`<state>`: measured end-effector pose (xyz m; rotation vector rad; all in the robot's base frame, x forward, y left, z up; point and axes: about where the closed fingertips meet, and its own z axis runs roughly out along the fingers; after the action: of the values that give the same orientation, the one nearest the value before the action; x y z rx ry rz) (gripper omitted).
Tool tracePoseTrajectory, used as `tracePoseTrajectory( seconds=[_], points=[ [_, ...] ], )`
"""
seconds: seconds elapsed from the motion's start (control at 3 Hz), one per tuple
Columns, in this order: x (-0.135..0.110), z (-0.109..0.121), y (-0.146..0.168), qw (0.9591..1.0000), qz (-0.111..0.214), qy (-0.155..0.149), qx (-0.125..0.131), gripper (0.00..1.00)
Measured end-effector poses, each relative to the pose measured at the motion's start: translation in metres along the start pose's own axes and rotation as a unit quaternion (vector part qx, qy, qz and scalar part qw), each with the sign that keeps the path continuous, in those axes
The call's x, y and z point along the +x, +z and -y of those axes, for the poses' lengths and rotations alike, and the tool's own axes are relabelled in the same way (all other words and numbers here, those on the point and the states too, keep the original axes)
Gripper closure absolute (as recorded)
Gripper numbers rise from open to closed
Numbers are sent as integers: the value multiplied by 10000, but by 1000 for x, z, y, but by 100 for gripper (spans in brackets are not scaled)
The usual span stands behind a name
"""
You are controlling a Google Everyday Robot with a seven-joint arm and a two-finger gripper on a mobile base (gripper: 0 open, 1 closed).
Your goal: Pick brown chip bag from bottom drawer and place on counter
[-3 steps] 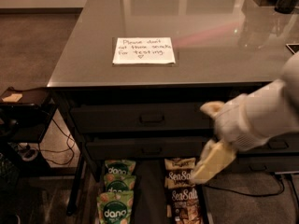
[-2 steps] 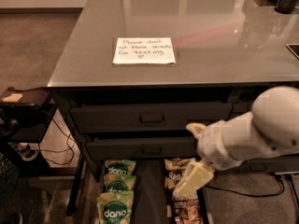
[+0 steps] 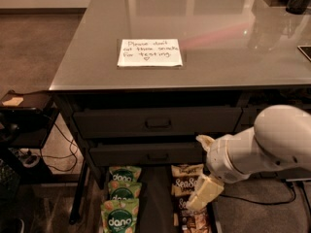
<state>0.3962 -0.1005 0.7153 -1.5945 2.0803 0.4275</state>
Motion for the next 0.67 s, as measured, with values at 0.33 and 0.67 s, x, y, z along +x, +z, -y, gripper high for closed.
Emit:
tracePoseTrajectory(
  seconds=[0.33, 0.67],
  points=[
    [62, 18, 41, 9969, -528, -576, 43, 0],
    [123, 44, 74, 9931, -789, -871, 16, 0]
  ],
)
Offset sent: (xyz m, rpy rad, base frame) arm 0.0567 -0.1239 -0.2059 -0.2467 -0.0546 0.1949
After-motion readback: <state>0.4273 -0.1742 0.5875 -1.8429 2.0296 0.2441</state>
